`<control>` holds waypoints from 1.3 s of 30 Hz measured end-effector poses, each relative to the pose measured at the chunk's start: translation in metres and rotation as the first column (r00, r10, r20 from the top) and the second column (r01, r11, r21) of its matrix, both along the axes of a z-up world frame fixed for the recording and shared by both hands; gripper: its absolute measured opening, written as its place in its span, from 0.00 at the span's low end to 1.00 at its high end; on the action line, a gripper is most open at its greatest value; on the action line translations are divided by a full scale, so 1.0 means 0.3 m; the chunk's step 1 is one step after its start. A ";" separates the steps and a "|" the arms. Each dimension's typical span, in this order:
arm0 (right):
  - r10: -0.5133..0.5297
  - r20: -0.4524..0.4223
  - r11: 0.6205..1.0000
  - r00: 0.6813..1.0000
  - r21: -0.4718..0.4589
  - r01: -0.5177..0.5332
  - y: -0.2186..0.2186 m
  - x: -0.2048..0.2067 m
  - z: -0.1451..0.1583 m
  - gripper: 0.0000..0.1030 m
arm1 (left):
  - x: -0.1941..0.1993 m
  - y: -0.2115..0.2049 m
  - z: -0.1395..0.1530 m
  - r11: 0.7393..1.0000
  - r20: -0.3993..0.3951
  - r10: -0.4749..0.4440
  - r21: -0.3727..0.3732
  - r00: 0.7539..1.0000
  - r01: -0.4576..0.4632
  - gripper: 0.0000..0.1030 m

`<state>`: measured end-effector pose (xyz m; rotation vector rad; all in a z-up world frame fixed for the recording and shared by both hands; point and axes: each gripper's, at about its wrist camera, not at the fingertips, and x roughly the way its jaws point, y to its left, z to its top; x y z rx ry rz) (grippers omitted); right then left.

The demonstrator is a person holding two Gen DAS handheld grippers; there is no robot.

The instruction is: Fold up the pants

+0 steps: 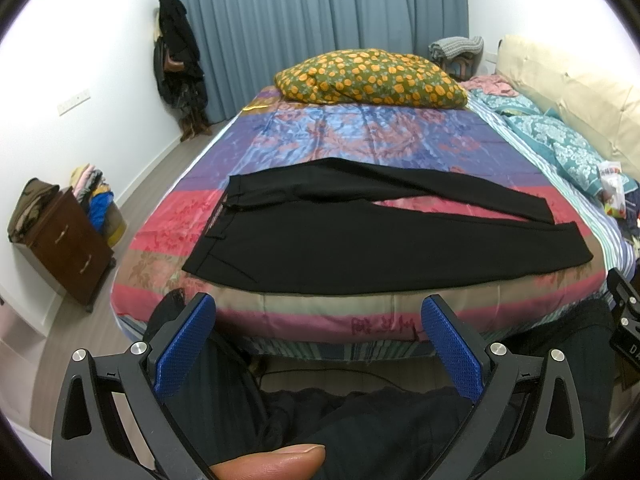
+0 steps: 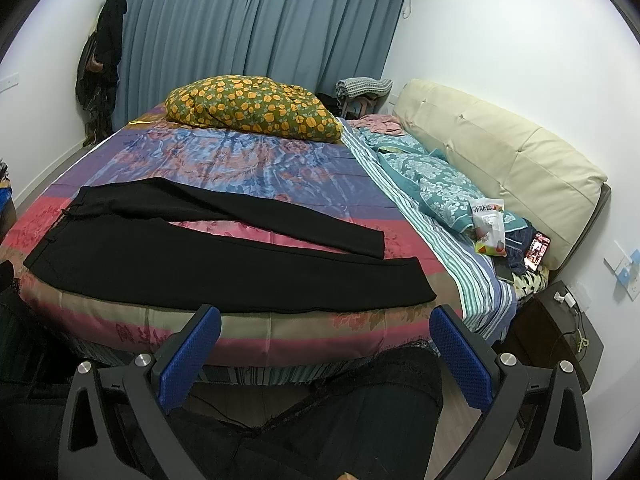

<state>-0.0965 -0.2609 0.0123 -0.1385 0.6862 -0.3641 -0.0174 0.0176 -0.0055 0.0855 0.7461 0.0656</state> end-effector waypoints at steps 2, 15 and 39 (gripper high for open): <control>0.000 -0.001 1.000 1.000 0.001 0.000 -0.002 0.002 0.002 1.00 | 0.001 0.000 0.001 1.000 0.000 0.000 0.000 1.000 0.000 1.00; 0.000 -0.002 1.000 1.000 0.000 0.000 0.000 0.003 0.001 1.00 | -0.002 0.003 -0.003 1.000 0.000 0.000 0.002 1.000 0.000 1.00; 0.005 -0.010 1.000 1.000 0.000 -0.005 0.007 0.003 -0.003 1.00 | 0.000 0.001 -0.002 1.000 -0.002 0.001 0.001 1.000 -0.001 1.00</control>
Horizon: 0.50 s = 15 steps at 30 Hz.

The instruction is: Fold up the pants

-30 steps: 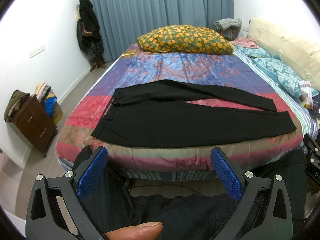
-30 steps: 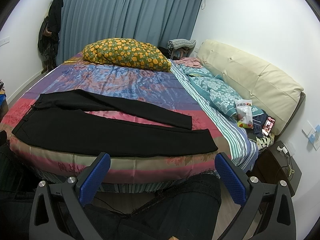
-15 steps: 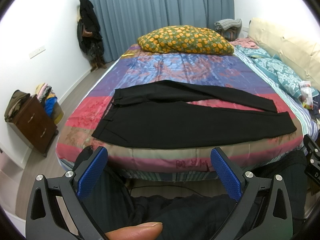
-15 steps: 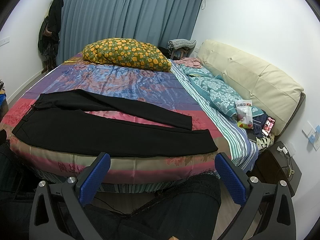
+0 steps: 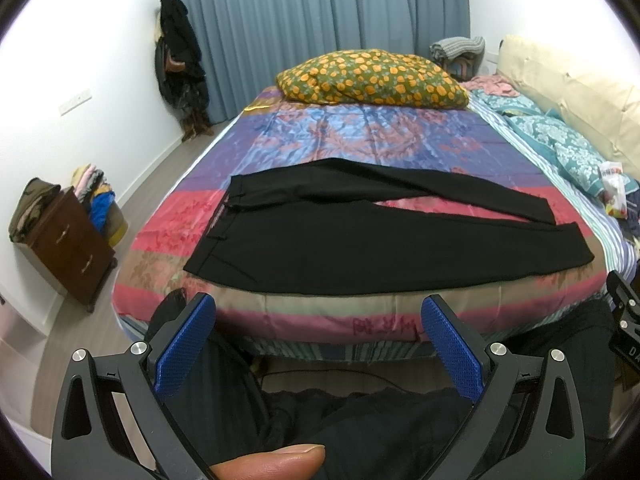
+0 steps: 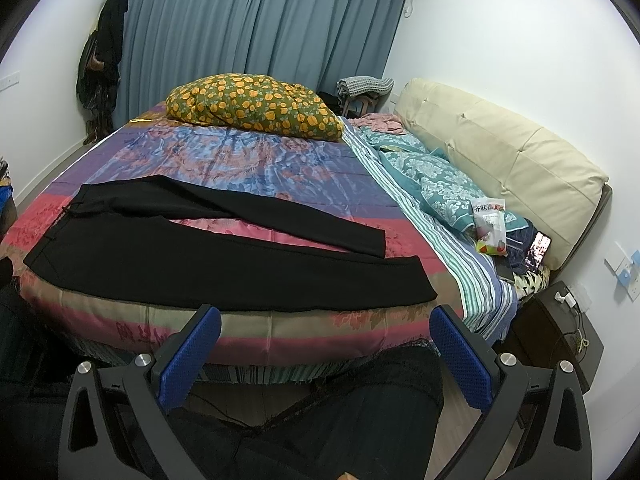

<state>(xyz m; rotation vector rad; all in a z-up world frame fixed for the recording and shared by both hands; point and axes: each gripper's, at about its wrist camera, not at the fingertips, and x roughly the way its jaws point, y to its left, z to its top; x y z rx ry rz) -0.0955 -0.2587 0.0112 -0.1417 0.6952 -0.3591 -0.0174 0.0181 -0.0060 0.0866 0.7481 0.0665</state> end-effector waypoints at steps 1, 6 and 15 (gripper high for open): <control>0.000 -0.001 1.000 1.000 0.001 0.000 0.001 -0.001 -0.001 1.00 | 0.001 -0.001 0.001 1.000 0.001 0.000 0.000 1.000 0.000 1.00; 0.000 -0.003 1.000 1.000 0.001 0.000 0.000 0.000 0.000 1.00 | -0.004 0.005 -0.005 1.000 -0.001 0.001 0.000 1.000 -0.001 1.00; 0.000 -0.004 1.000 1.000 0.001 0.000 -0.001 0.003 0.001 1.00 | -0.011 0.011 -0.013 1.000 -0.003 0.003 0.000 1.000 -0.003 1.00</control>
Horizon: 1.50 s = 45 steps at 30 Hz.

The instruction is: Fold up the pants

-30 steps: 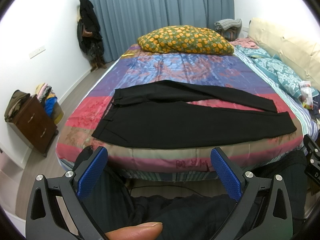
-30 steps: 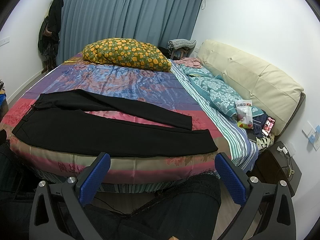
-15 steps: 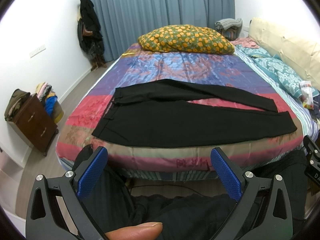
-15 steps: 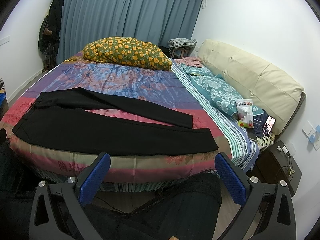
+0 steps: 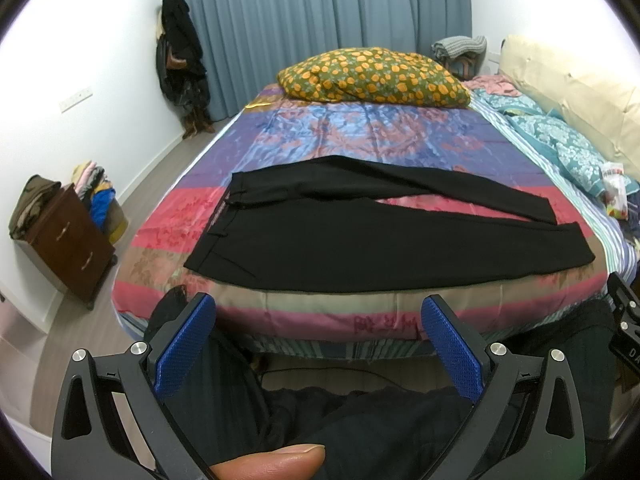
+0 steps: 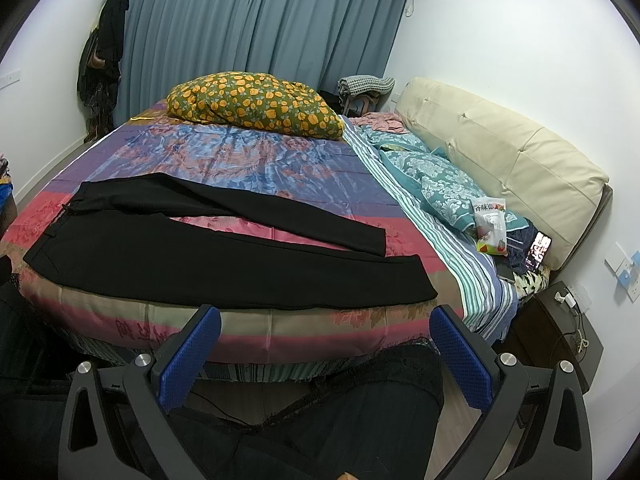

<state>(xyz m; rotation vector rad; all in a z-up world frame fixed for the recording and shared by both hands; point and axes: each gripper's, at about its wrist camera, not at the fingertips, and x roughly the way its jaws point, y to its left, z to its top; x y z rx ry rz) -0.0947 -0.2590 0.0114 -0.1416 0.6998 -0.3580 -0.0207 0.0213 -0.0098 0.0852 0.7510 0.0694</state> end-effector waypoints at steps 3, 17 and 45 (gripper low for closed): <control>0.000 0.000 1.000 1.000 0.000 0.000 0.001 -0.001 0.000 1.00 | -0.001 0.002 -0.001 1.000 0.000 0.000 0.000 1.000 0.000 1.00; 0.012 0.080 1.000 0.997 -0.001 -0.012 -0.030 0.012 0.040 1.00 | 0.043 0.007 -0.014 1.000 -0.019 -0.006 -0.017 1.000 0.006 1.00; 0.025 0.140 0.975 0.990 0.217 -0.056 -0.225 0.262 -0.093 1.00 | 0.383 -0.146 -0.102 0.999 -0.135 -0.040 0.009 0.990 0.041 1.00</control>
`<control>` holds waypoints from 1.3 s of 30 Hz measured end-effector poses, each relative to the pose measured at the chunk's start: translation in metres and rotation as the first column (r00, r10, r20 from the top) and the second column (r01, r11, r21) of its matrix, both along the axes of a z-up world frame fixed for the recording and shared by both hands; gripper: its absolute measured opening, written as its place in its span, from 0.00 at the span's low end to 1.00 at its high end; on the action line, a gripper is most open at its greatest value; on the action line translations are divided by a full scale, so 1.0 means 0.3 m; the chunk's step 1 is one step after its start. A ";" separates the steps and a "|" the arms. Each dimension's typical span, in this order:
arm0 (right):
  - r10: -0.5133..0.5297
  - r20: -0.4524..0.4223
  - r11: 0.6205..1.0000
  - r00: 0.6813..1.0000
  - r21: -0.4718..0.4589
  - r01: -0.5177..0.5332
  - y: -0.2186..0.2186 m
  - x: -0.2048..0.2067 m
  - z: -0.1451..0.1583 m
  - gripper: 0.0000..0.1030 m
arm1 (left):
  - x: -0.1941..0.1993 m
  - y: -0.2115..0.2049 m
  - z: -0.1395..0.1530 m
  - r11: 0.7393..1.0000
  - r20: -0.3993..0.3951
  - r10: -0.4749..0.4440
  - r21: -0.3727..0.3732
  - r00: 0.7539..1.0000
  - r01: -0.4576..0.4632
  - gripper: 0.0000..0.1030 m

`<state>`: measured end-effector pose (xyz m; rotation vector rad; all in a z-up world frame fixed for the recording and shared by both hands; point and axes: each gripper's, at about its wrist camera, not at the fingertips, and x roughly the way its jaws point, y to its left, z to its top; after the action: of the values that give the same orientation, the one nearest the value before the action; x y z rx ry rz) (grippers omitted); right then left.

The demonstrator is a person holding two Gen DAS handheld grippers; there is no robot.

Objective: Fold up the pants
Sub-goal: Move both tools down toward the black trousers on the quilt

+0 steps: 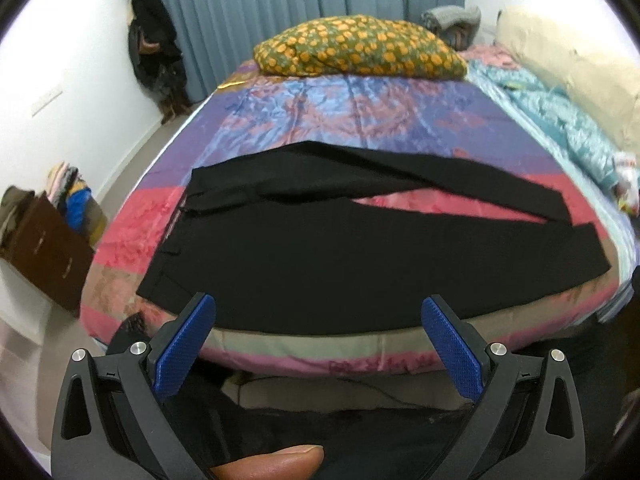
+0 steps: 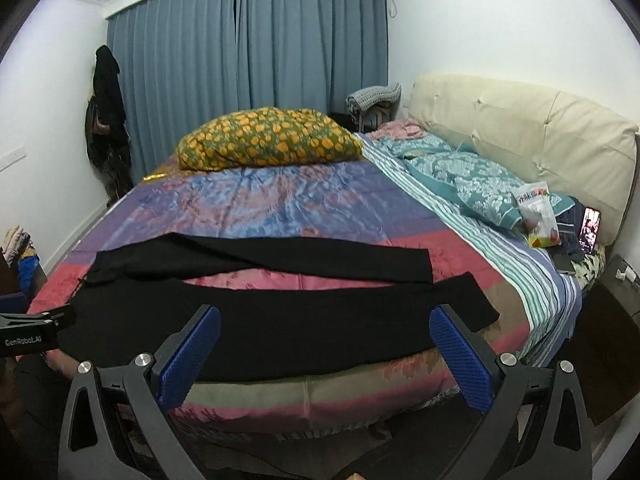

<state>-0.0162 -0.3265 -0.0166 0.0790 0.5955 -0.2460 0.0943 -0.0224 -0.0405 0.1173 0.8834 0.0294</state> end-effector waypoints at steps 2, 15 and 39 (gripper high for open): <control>0.000 -0.023 1.000 1.000 -0.003 0.000 0.006 0.014 -0.020 1.00 | 0.028 0.004 -0.017 1.000 -0.034 -0.006 -0.025 0.999 0.006 1.00; -0.041 -0.140 0.998 0.989 -0.049 0.035 -0.100 0.158 -0.207 1.00 | 0.141 0.039 -0.106 0.998 -0.098 0.047 -0.041 0.994 -0.051 0.99; 0.297 -0.381 0.931 0.876 -0.090 -0.355 -0.257 0.988 -0.643 0.66 | 0.369 0.011 -0.328 0.994 -0.254 0.103 -0.010 0.962 -0.109 0.99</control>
<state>0.2801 -0.4035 -0.2096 -0.2259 0.9438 0.0273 0.2051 -0.0190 -0.1390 0.0520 1.1452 0.1058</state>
